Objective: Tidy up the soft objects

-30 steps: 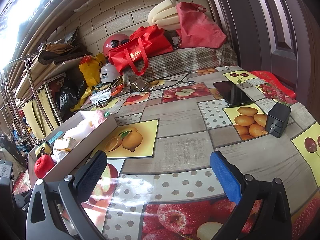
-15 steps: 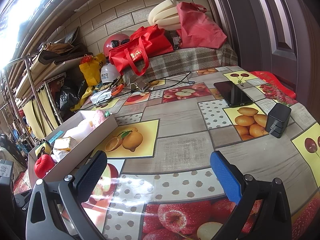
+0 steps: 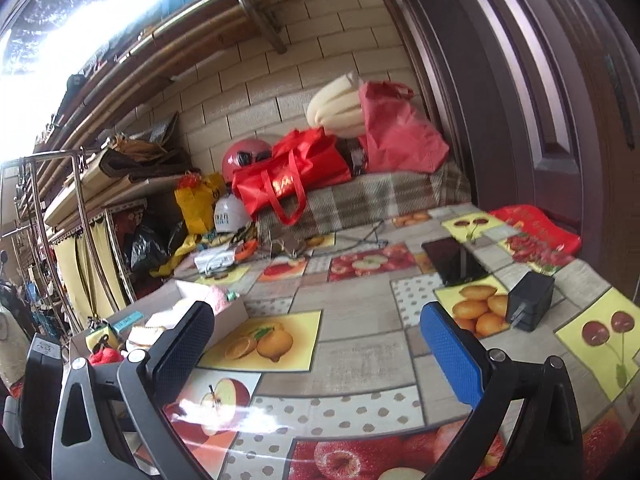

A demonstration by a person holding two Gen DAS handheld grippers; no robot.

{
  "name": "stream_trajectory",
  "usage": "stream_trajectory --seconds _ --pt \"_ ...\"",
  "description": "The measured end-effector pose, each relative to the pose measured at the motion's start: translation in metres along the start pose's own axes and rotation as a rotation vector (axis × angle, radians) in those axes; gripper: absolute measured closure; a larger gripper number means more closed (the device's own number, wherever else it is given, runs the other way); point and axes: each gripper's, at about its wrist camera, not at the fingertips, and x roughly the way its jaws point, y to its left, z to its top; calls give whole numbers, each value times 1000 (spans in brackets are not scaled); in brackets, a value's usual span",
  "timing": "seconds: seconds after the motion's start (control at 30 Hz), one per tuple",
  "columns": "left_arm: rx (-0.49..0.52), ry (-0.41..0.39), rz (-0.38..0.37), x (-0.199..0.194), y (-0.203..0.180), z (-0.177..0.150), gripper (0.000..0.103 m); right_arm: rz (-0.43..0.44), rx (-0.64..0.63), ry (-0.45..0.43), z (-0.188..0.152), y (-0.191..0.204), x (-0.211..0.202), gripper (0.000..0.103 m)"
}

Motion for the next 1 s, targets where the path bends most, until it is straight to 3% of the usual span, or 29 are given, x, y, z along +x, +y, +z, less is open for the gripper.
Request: stream_trajectory --seconds 0.07,0.23,0.4,0.5,0.6,0.73,0.9,1.0 --pt "9 -76 57 -6 -3 7 0 -53 -8 -14 2 -6 -5 0" --pt "-16 -256 154 -21 -10 19 0 -157 -5 59 2 -34 1 0" --pt "-52 -350 305 -31 -13 15 0 -247 -38 41 0 -51 -11 0" --pt "-94 -407 379 -44 -9 8 0 -243 -6 33 1 -61 -17 0" --pt "-142 -416 399 -48 -2 4 0 -212 30 43 1 -68 -20 0" --pt "-183 -366 492 -44 6 3 0 -181 49 55 0 -69 -22 0" --pt "-217 -339 437 -42 5 0 0 -202 29 60 0 -69 -28 0" --pt "-178 -327 381 -39 -12 1 0 -228 12 83 0 -74 -31 0"
